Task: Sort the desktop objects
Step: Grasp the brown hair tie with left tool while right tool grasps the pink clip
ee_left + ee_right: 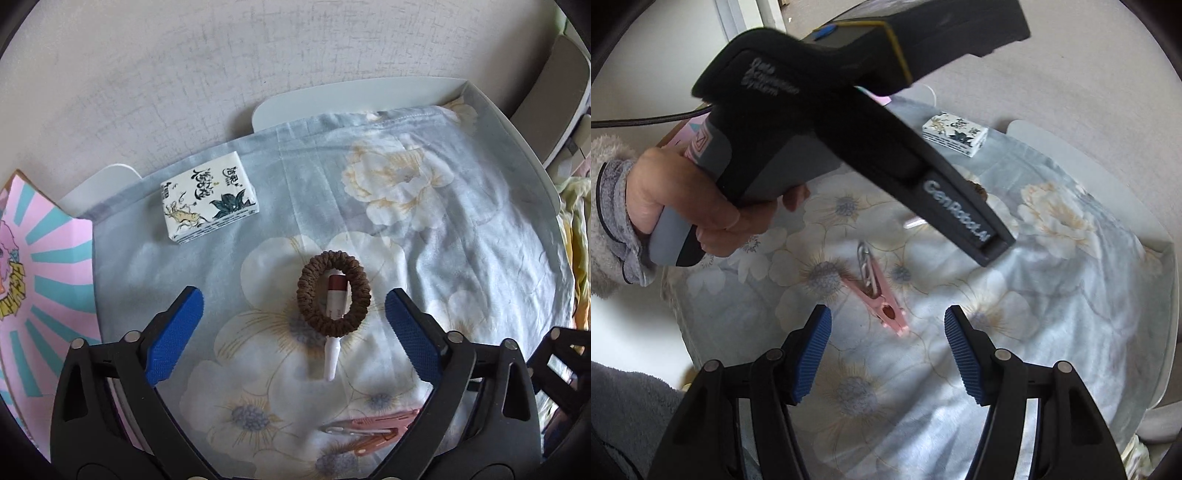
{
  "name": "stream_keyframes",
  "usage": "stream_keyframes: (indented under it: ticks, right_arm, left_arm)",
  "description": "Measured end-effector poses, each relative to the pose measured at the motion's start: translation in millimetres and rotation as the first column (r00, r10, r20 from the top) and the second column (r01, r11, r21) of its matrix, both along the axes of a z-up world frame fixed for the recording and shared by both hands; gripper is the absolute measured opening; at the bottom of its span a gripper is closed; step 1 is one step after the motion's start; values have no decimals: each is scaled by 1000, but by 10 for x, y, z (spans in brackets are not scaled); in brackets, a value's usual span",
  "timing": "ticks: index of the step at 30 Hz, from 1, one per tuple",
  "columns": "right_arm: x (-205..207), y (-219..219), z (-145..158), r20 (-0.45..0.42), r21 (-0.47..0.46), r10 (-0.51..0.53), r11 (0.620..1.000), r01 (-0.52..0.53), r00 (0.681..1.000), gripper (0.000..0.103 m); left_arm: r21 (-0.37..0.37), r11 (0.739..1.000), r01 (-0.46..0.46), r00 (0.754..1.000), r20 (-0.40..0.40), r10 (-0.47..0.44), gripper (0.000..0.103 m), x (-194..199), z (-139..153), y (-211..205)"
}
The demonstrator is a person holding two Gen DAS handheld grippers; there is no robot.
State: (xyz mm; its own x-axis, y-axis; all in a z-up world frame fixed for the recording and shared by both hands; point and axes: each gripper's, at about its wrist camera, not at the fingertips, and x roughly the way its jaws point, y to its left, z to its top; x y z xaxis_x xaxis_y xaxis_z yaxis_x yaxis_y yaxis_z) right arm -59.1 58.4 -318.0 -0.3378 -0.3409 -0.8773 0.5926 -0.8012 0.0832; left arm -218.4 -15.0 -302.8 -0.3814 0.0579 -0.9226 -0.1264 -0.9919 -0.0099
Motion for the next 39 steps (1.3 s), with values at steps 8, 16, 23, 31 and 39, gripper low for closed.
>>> stream_keyframes:
  ticks: [8,16,23,31,39]
  right_arm:
    - [-110,-112,-90,-7,10,14,1000,-14,1000,48]
    - [-147,-151,-126,-14,10,25,1000,-24,1000,32]
    - [-83,-189,-140,-23,35,53,998,-52,998,24]
    - [-48,-118,-90,-34,23,44,999,-43,998,23]
    - [-53,24,-38,-22,-6,6,1000,-7,1000,23]
  left_arm:
    - [38,999,-21,1000,22,20,62,41,-56,-85]
    - [115,992,-47,999,18,45,30,84,3,-228]
    - [166,984,-67,998,12,66,18,71,104,-403]
    - [183,980,-78,997,9,78,8,-69,82,-328]
    - [164,981,-105,994,36,100,14,-162,38,-285]
